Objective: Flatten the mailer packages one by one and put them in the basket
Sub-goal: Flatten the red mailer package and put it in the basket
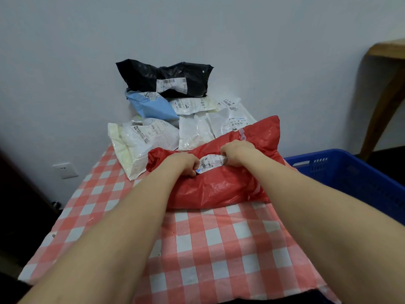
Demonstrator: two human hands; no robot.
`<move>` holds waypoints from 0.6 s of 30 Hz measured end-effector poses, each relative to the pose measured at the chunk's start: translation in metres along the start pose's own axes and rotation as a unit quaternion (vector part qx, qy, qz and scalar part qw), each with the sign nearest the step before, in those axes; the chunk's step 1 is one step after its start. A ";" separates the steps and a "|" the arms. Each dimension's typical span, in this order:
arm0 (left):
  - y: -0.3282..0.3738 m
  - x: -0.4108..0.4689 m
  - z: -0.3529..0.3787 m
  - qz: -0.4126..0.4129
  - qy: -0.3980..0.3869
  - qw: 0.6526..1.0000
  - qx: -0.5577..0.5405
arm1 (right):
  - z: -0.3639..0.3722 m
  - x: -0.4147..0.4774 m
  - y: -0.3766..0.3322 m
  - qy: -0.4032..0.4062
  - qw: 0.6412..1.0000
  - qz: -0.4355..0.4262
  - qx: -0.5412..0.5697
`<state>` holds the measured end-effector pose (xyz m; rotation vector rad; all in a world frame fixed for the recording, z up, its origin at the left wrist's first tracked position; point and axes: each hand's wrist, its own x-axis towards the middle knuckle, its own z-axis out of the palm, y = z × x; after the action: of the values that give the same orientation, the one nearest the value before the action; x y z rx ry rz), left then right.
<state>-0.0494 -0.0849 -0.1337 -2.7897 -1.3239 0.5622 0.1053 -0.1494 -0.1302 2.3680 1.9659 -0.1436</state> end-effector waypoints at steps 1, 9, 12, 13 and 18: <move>0.001 -0.001 -0.001 -0.008 -0.001 1.000 0.002 | -0.001 -0.001 0.001 -0.001 1.000 -0.003 0.006; 0.017 -0.007 -0.039 -0.090 0.046 0.995 -0.026 | -0.024 -0.011 0.017 0.112 0.985 0.019 0.128; 0.035 0.000 -0.046 -0.066 0.130 0.987 -0.067 | -0.028 -0.012 0.022 0.174 0.978 0.072 0.088; 0.041 0.004 -0.046 -0.051 0.147 0.985 -0.079 | -0.027 -0.011 0.024 0.168 0.979 0.088 0.073; 0.057 0.022 -0.035 -0.007 0.094 0.993 -0.076 | -0.019 -0.004 0.033 0.052 0.989 0.111 0.088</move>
<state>0.0178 -0.1000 -0.1165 -2.8609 -1.4005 0.1990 0.1380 -0.1572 -0.1117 2.7398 1.7803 -0.1922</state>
